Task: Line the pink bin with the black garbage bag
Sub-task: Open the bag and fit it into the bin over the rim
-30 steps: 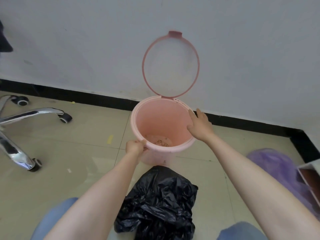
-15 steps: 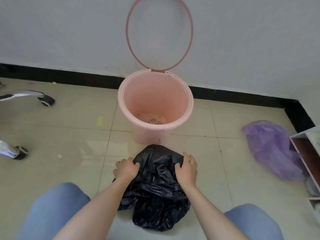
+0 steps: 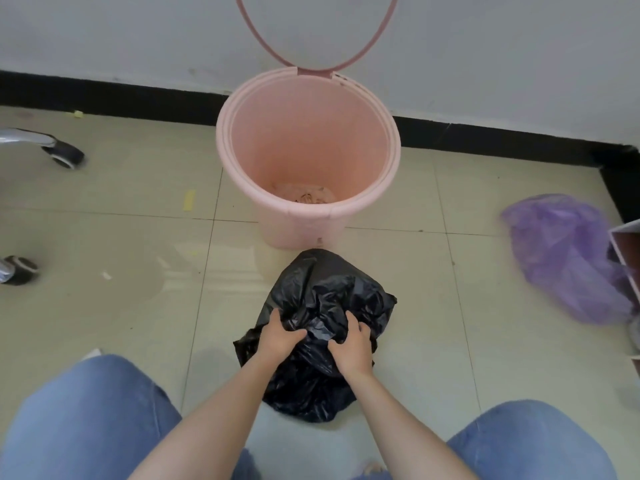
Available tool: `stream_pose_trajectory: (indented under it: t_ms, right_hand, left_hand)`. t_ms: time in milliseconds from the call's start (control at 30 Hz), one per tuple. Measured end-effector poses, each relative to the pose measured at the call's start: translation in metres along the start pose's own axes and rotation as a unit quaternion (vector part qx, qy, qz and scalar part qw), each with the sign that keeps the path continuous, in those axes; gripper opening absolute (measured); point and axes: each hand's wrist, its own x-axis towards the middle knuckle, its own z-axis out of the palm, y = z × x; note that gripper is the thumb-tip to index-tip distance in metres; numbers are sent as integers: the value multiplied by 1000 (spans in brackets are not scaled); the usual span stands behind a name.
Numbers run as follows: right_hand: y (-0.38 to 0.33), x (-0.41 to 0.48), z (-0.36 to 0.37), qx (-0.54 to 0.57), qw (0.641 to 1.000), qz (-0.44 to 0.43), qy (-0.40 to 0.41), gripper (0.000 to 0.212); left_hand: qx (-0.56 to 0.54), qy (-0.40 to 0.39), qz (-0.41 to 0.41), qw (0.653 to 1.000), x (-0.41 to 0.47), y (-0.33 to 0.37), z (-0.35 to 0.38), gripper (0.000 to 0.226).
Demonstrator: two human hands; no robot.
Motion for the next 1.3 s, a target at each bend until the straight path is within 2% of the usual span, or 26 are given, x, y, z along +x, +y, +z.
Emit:
stream_pose_trajectory:
  t_ms: [167,233,400,633,800,1133,1233,1300]
  right_hand:
    - [2,-1,-13,13,999,-7,47,40]
    - [4,-3,-30,31,995,3,95,33]
    - [-5,-12,-94,83,969,-13,233,23]
    - [-27,-45,-184,137,884,-106,434,18]
    - [-61,-79,-227,121,792,-239,549,16]
    - [-126,-135,-257,132,686,-355,622,13]
    - [-139,-142,-257,153,676,-374,616,13]
    - [-145,-141,-255,169,685,-377,601,13]
  left_hand:
    - [50,17,27,998,-15,12,22,51]
    - [56,19,50,997,-24,23,29,41]
    - [35,-8,117,993,-53,77,53,35]
    - [-5,-38,266,963,-105,169,63,36]
    - [-31,-24,368,929,-148,220,39,40]
    - [-102,42,520,847,-215,258,-29,36]
    - [-116,59,546,828,-224,254,-44,36]
    - [-114,87,548,824,-225,248,-54,35]
